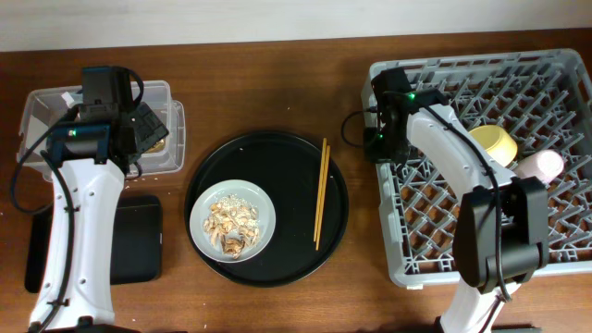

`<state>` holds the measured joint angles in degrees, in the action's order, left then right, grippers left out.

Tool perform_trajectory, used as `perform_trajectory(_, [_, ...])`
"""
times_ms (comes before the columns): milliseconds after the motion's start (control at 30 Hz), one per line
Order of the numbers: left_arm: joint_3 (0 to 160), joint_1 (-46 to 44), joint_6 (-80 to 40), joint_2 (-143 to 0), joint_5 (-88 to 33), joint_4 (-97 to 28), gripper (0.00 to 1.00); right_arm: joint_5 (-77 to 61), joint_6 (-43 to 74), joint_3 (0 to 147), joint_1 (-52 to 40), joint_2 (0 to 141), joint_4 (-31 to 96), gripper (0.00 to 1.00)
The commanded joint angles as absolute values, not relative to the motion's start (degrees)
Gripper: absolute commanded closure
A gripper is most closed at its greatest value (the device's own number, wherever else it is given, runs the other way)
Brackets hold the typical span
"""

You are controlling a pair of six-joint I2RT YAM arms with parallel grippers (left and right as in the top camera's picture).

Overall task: Sort waste into correct bins and load items into the dishwasher rack
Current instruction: 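Release the bowl and lift the right gripper away, then reach the right gripper to the wooden chopsticks and grasp one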

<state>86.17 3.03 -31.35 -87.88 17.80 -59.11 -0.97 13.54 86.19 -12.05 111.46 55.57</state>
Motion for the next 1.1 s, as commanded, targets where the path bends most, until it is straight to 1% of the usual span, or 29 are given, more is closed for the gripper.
perform_trajectory(0, [86.2, 3.2, -32.1, -88.2, 17.8, -59.1, 0.01, -4.3, 15.5, 86.2, -12.8, 111.1, 55.0, 0.81])
perform_trajectory(100, [86.2, 3.2, -32.1, -88.2, 17.8, -59.1, 0.01, -4.3, 15.3, 86.3, -12.8, 111.1, 55.8, 0.80])
perform_trajectory(133, [86.2, 3.2, -32.1, -88.2, 17.8, -59.1, 0.01, -4.3, 15.4, 86.7, -12.8, 111.0, 57.2, 0.69])
perform_trajectory(167, [86.2, 3.2, -32.1, -88.2, 17.8, -59.1, 0.01, -4.3, 15.4, 87.8, -12.7, 110.9, 58.7, 0.56])
perform_trajectory(200, [86.2, 3.2, -32.1, -88.2, 17.8, -59.1, 0.01, -4.3, 15.4, 89.7, -12.7, 110.9, 60.8, 0.49])
perform_trajectory(233, [86.2, 3.2, -32.1, -88.2, 17.8, -59.1, 0.01, -4.3, 15.5, 94.3, -12.7, 110.9, 65.8, 0.47])
perform_trajectory(300, [86.2, 3.2, -32.1, -88.2, 17.8, -59.1, 0.01, -4.3, 15.6, 101.3, -12.8, 110.8, 72.6, 0.47])
perform_trajectory(333, [86.2, 3.2, -32.1, -88.2, 17.8, -59.1, 0.01, -5.4, 15.6, 107.5, -12.9, 110.5, 78.3, 0.48])
perform_trajectory(367, [86.2, 3.2, -32.1, -88.2, 17.8, -59.1, 0.01, -8.8, 15.6, 111.7, -13.3, 109.8, 81.9, 0.48])
perform_trajectory(433, [86.2, 3.2, -32.1, -88.2, 17.8, -59.1, 0.01, -16.0, 15.6, 114.8, -15.2, 108.4, 83.6, 0.49])
perform_trajectory(467, [86.2, 3.2, -32.1, -88.2, 17.8, -59.1, 0.01, -16.4, 15.6, 114.8, -17.0, 108.0, 83.6, 0.49])
perform_trajectory(500, [86.2, 3.2, -32.1, -88.2, 17.8, -59.1, 0.01, -14.2, 17.3, 114.7, -19.4, 108.2, 83.3, 0.53])
perform_trajectory(567, [86.2, 3.2, -32.1, -88.2, 17.8, -59.1, 0.01, -4.1, 27.6, 114.1, -24.3, 109.8, 82.4, 0.59])
perform_trajectory(600, [86.2, 3.2, -32.1, -88.2, 17.8, -59.1, 0.01, 1.9, 34.2, 113.1, -27.5, 111.1, 82.0, 0.64])
perform_trajectory(667, [86.2, 3.2, -32.1, -88.2, 17.8, -59.1, 0.01, 3.6, 38.2, 109.8, -30.5, 112.2, 79.3, 0.66])
perform_trajectory(733, [86.2, 3.2, -32.1, -88.2, 17.8, -59.1, 0.01, 3.6, 39.8, 103.8, -32.7, 113.2, 74.0, 0.66])
perform_trajectory(800, [86.2, 3.2, -32.1, -88.2, 17.8, -59.1, 0.01, 3.5, 44.1, 96.4, -33.0, 113.6, 68.4, 0.70])
perform_trajectory(933, [86.2, 3.2, -32.1, -88.2, 17.8, -59.1, 0.01, 3.2, 46.0, 84.0, -33.0, 113.6, 56.5, 0.71])
perform_trajectory(1067, [86.2, 3.2, -32.1, -88.2, 17.8, -59.1, 0.01, 3.1, 46.0, 79.7, -33.0, 113.6, 50.0, 0.72])
